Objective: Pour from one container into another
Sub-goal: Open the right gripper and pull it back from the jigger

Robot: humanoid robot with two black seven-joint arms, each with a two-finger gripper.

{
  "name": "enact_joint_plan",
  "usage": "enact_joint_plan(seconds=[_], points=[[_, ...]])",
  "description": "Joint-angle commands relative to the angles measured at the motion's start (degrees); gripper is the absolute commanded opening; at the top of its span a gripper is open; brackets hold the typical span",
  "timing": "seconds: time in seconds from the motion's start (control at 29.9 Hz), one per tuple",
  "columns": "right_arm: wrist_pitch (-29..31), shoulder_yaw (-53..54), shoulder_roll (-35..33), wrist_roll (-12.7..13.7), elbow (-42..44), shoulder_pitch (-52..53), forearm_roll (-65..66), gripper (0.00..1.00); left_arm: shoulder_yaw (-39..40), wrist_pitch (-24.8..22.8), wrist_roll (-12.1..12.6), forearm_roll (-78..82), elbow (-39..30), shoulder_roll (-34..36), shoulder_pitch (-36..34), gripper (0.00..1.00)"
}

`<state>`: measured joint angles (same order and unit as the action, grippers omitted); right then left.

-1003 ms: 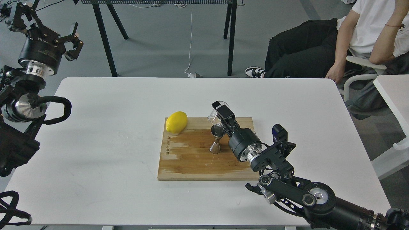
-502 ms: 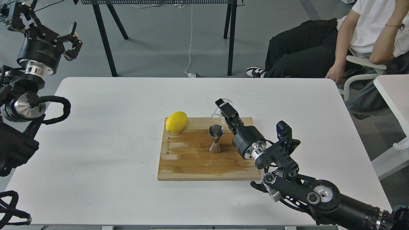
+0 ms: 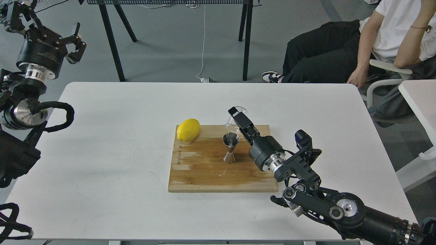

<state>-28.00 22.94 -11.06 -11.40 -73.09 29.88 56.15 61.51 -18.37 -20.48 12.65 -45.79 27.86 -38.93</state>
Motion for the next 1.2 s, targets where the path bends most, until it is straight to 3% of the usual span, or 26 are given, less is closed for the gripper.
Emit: enact_joint_plan(seconds=[0.0, 0.27, 0.54, 0.87, 1.17], points=[[0.0, 1.9, -1.3, 0.5, -3.1, 0.0, -8.0, 0.25, 0.0, 0.0, 0.0, 0.0, 0.0, 0.0, 0.0, 1.00], [0.2, 11.7, -6.4, 1.3, -8.0, -2.4, -25.6, 0.25, 0.1, -0.1, 0.0, 0.0, 0.0, -0.1, 0.0, 1.00], [13.3, 27.0, -6.6, 1.9, -2.7, -11.1, -51.1, 0.26, 0.0, -0.2, 0.1, -0.1, 0.0, -0.4, 0.0, 1.00], [35.7, 39.5, -6.1, 12.6, 21.7, -16.7, -72.8, 0.26, -0.2, -0.1, 0.1, -0.1, 0.0, -1.0, 0.3, 1.00], [37.9, 42.0, -5.1, 16.2, 28.0, -16.1, -75.5, 0.28, -0.4, -0.2, 0.1, -0.1, 0.1, -1.9, 0.2, 1.00]])
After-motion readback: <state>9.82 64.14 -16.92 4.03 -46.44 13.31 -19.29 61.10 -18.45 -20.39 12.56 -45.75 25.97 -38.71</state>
